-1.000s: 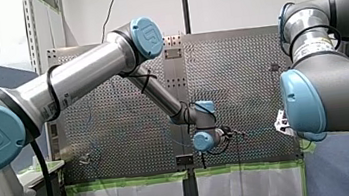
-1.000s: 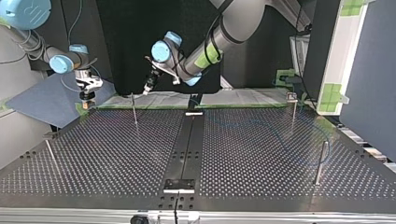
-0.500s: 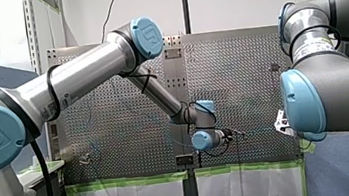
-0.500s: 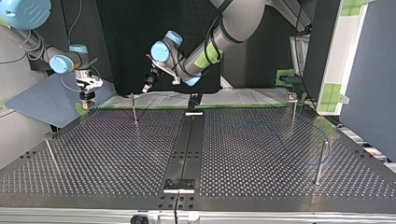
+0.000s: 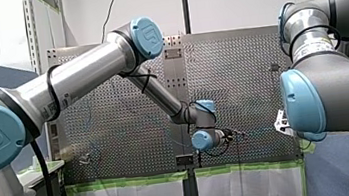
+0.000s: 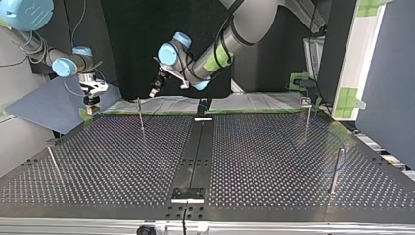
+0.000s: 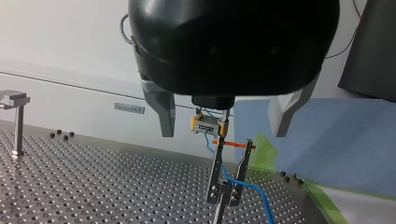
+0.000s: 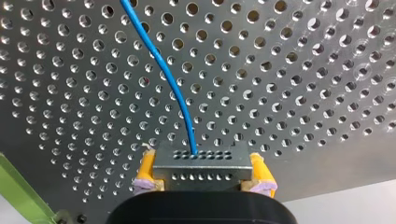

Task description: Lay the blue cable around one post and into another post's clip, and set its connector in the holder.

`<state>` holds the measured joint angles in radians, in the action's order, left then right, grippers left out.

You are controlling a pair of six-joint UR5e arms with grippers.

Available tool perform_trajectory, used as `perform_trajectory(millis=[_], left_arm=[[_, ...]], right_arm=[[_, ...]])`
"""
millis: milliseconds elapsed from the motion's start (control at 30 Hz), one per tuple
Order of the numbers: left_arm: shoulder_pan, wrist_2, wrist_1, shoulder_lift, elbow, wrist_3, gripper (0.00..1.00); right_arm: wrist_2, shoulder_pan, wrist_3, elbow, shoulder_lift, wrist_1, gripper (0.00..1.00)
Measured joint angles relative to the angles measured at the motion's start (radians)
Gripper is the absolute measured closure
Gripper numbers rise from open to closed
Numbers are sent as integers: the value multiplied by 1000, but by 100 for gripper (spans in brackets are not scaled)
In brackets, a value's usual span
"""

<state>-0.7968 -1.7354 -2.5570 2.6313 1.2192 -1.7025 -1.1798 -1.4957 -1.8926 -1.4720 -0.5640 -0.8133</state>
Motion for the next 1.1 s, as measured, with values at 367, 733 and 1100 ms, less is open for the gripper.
perform_trajectory(millis=[367,733,1100], left_arm=[[0,0,0,0,0,-8,0],[1,1,0,0,0,-9,0],[37,21,5,-39,57,-38,0]], right_arm=[[0,-1,0,0,0,0,100],[1,-1,0,0,0,0,100],[3,3,-1,0,0,0,100]])
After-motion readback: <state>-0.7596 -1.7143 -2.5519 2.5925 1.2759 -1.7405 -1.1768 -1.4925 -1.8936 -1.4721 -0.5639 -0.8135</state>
